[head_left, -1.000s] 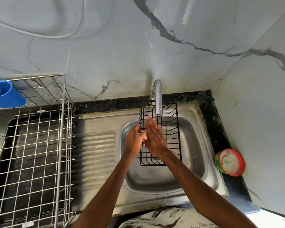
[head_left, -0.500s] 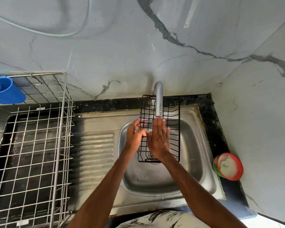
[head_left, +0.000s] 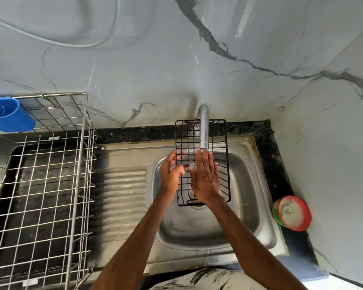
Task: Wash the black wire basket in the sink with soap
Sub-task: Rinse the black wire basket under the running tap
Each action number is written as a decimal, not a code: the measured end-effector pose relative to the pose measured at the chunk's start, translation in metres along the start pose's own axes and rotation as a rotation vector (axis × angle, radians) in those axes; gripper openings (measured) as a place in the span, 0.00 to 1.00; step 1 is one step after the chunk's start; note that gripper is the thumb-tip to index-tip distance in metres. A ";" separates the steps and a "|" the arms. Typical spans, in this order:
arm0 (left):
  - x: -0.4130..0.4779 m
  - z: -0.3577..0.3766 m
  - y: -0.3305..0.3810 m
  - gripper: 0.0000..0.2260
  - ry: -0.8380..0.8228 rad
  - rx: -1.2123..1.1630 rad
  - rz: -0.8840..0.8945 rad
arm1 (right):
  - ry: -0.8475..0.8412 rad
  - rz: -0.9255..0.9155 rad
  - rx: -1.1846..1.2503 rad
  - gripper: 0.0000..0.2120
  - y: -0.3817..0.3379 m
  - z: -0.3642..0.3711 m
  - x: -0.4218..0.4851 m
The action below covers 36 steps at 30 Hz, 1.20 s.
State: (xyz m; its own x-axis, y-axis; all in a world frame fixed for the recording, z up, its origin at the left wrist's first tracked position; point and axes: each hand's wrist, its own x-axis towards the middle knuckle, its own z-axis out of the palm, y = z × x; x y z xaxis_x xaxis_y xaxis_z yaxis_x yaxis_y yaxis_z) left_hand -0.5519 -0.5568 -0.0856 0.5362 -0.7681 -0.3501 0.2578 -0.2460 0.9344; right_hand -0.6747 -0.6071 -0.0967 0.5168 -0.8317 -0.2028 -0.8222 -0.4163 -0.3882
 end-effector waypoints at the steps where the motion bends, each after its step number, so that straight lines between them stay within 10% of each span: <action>1: 0.001 0.001 0.000 0.26 0.003 0.000 -0.002 | -0.012 -0.018 0.013 0.35 -0.004 0.000 -0.002; 22: 0.008 -0.009 0.002 0.29 0.098 -0.074 0.043 | -0.399 -0.215 0.234 0.30 0.004 -0.004 -0.029; 32: 0.010 -0.003 0.008 0.30 0.051 -0.181 0.030 | 0.624 -0.068 0.385 0.08 0.023 -0.052 -0.024; 36: 0.009 -0.005 0.009 0.29 0.017 -0.166 -0.027 | 0.376 0.273 0.500 0.29 0.029 -0.066 -0.016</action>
State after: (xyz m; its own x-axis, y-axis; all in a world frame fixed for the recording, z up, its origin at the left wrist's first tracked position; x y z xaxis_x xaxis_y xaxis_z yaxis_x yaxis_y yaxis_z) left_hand -0.5412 -0.5626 -0.0808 0.5399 -0.7523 -0.3776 0.4008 -0.1646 0.9012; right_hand -0.7226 -0.6307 -0.0451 0.1141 -0.9916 -0.0618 -0.6560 -0.0285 -0.7542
